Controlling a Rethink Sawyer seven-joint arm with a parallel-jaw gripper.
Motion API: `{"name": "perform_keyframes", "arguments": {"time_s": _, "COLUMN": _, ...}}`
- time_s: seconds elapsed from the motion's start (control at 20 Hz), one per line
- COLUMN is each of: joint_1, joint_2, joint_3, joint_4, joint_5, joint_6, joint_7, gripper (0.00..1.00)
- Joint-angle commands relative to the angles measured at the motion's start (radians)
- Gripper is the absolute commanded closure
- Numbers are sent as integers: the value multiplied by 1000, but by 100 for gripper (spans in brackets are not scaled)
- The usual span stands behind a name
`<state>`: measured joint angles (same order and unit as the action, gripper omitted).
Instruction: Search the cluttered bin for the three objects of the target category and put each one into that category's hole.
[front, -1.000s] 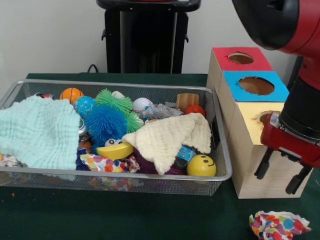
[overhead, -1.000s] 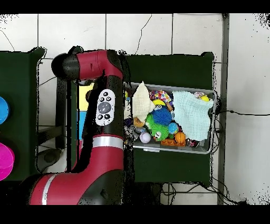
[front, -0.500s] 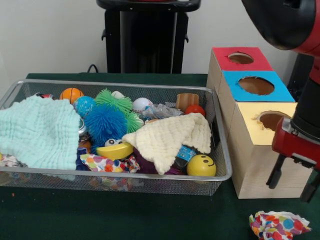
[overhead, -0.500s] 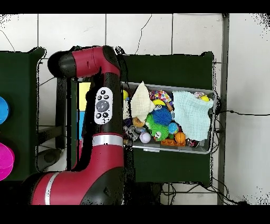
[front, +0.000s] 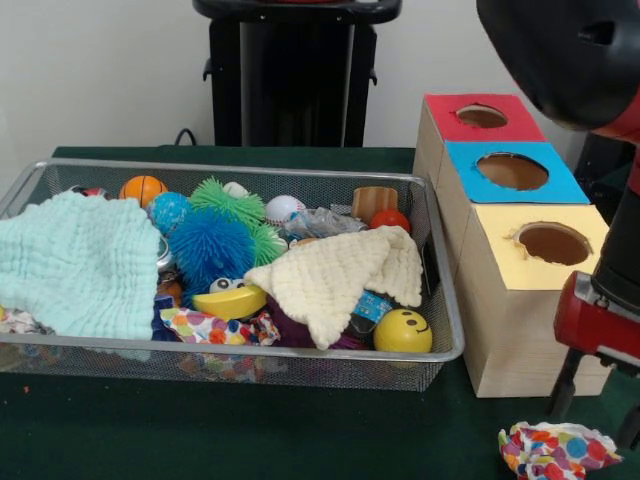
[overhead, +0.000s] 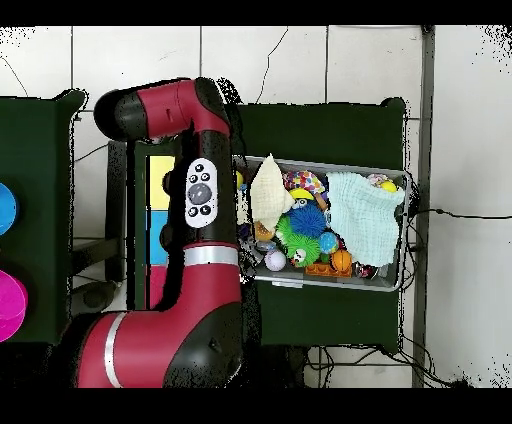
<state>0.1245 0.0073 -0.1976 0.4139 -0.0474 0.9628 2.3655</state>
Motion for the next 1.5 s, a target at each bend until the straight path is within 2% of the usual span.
{"name": "perform_keyframes", "arguments": {"time_s": 0.05, "joint_1": -44, "joint_2": 125, "joint_3": 90, "joint_4": -74, "joint_5": -51, "joint_6": 22, "joint_7": -249, "gripper": 0}}
{"name": "perform_keyframes", "arguments": {"time_s": 0.55, "joint_1": -58, "joint_2": 209, "joint_3": 85, "joint_4": -172, "joint_5": 4, "joint_6": 192, "joint_7": -255, "gripper": 0}}
{"name": "perform_keyframes", "arguments": {"time_s": 0.75, "joint_1": -59, "joint_2": 250, "joint_3": 86, "joint_4": -212, "joint_5": 19, "joint_6": 231, "joint_7": -273, "gripper": 0}}
{"name": "perform_keyframes", "arguments": {"time_s": 1.15, "joint_1": -42, "joint_2": 266, "joint_3": 83, "joint_4": -227, "joint_5": 66, "joint_6": 347, "joint_7": -263, "gripper": 0}}
{"name": "perform_keyframes", "arguments": {"time_s": 1.4, "joint_1": -48, "joint_2": 282, "joint_3": 94, "joint_4": -242, "joint_5": 91, "joint_6": 326, "joint_7": -312, "gripper": 0}}
{"name": "perform_keyframes", "arguments": {"time_s": 1.45, "joint_1": -48, "joint_2": 282, "joint_3": 96, "joint_4": -242, "joint_5": 95, "joint_6": 315, "joint_7": -319, "gripper": 100}}
{"name": "perform_keyframes", "arguments": {"time_s": 1.5, "joint_1": -49, "joint_2": 284, "joint_3": 93, "joint_4": -249, "joint_5": 100, "joint_6": 322, "joint_7": -325, "gripper": 100}}
